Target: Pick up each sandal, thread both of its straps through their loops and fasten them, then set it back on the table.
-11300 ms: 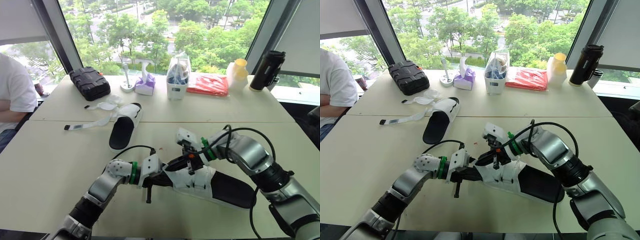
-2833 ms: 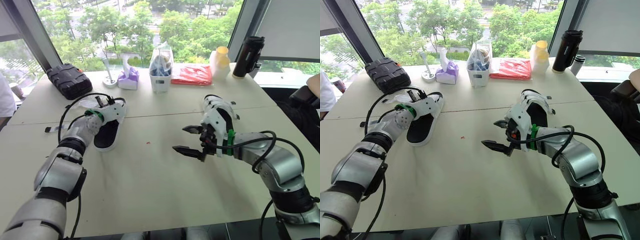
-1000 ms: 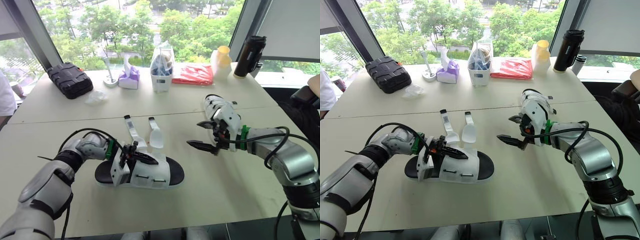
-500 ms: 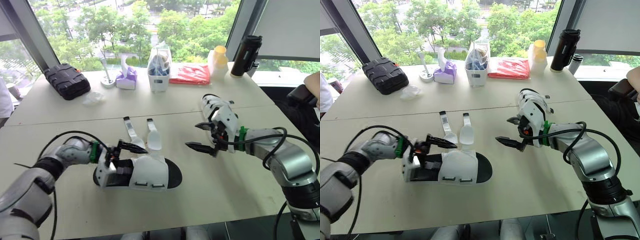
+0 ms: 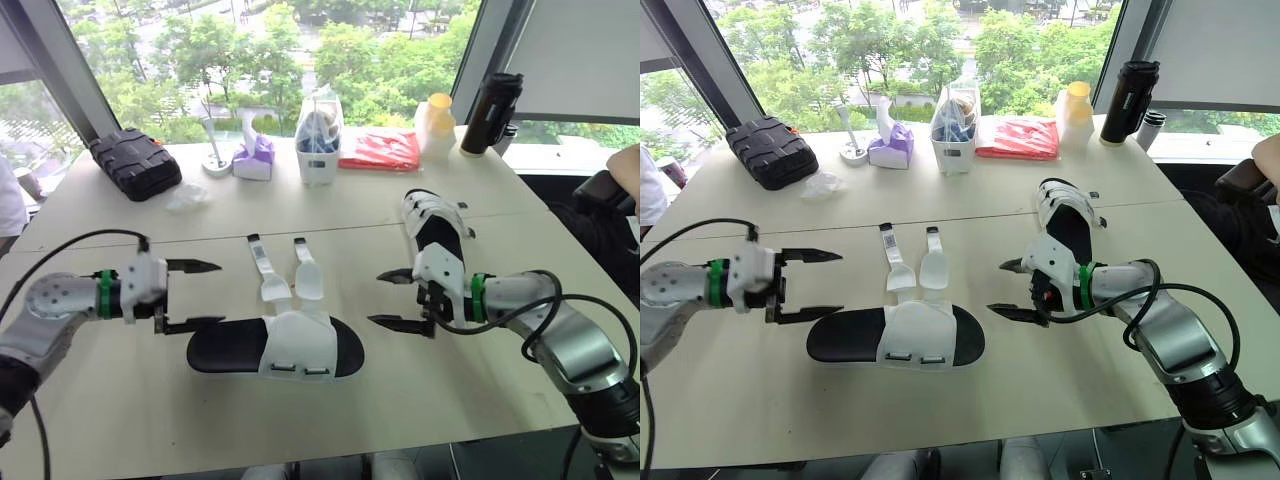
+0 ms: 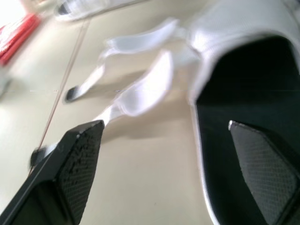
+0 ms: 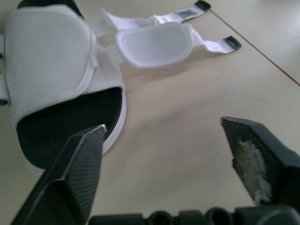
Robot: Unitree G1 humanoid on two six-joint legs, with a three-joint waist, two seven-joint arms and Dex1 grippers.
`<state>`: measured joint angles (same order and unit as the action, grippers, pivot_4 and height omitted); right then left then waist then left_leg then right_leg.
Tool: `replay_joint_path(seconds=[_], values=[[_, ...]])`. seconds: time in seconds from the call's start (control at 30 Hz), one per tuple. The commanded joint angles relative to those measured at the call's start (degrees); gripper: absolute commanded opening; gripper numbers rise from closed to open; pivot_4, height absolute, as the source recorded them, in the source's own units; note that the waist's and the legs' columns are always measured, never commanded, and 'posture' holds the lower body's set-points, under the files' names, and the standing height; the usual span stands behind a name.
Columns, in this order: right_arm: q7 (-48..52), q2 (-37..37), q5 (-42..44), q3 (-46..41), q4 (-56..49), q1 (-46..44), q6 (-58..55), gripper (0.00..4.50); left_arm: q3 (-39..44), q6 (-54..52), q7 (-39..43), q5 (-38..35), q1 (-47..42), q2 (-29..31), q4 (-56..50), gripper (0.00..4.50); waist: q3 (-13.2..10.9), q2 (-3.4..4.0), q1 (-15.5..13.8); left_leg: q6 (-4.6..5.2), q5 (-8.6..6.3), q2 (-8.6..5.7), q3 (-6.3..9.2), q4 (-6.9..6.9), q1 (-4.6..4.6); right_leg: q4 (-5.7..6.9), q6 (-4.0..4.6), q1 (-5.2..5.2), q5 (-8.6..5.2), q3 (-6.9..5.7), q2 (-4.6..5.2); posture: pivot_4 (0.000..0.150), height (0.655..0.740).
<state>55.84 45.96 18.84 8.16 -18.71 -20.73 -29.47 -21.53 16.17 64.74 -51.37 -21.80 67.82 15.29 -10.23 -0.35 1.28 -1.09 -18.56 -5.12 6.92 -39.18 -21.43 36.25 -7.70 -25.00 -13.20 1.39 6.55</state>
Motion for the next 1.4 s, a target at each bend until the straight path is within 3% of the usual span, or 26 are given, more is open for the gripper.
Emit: replay_joint_path(seconds=[0.03, 0.17, 0.43, 0.8, 1.4], values=[[2.0, 0.2, 0.0, -1.1, -0.2, 1.2, 3.7, 2.11, 8.3, -19.7, -2.9, -9.7, 4.5, 1.6, -9.7, 4.5, 0.0, 0.0, 0.0, 0.0, 0.0, 0.0, 0.0, 0.0, 0.02, 0.0, 0.0, 0.02, 0.0, 0.0, 0.0, 0.15, 0.74], [4.3, 0.3, 0.6, -0.7, -1.1, 4.0, 6.1, 0.04, 14.2, -31.0, -4.7, -10.9, 9.8, -0.3, -14.5, 4.5, 0.0, 0.01, -0.1, 0.0, 0.0, 0.04, 0.0, 0.0, 0.06, 0.0, 0.0, 0.05, 0.0, 0.0, -0.05, 0.15, 0.74], [4.7, -1.8, -1.4, 1.9, -2.5, 8.6, 10.6, 0.04, 20.2, -37.3, -7.1, -3.2, 12.6, -8.2, -19.3, 4.5, 0.0, 0.0, -0.6, -0.04, 0.01, 0.03, 0.01, 0.0, 0.09, -0.03, 0.04, 0.12, 0.02, 0.0, -0.03, 0.15, 0.74], [5.5, -5.8, -7.4, 9.0, 1.4, 6.9, 17.6, 0.04, 24.5, -42.3, -5.1, 3.2, 11.5, -13.4, -20.1, 4.5, 0.0, 0.0, -0.5, -0.06, 0.01, 0.03, 0.02, 0.01, 0.11, -0.06, 0.06, 0.13, 0.03, 0.0, -0.02, 0.15, 0.74], [7.0, -17.1, -14.8, 16.6, 18.0, -0.1, 32.6, 0.04, 30.8, -50.5, -8.3, 4.9, 12.5, -19.0, -21.6, 4.5, 0.0, 0.0, -0.2, -0.35, 0.17, 0.05, 0.08, 0.05, 0.19, -0.04, 0.15, 0.14, 0.09, -0.01, -0.06, 0.15, 0.74]])
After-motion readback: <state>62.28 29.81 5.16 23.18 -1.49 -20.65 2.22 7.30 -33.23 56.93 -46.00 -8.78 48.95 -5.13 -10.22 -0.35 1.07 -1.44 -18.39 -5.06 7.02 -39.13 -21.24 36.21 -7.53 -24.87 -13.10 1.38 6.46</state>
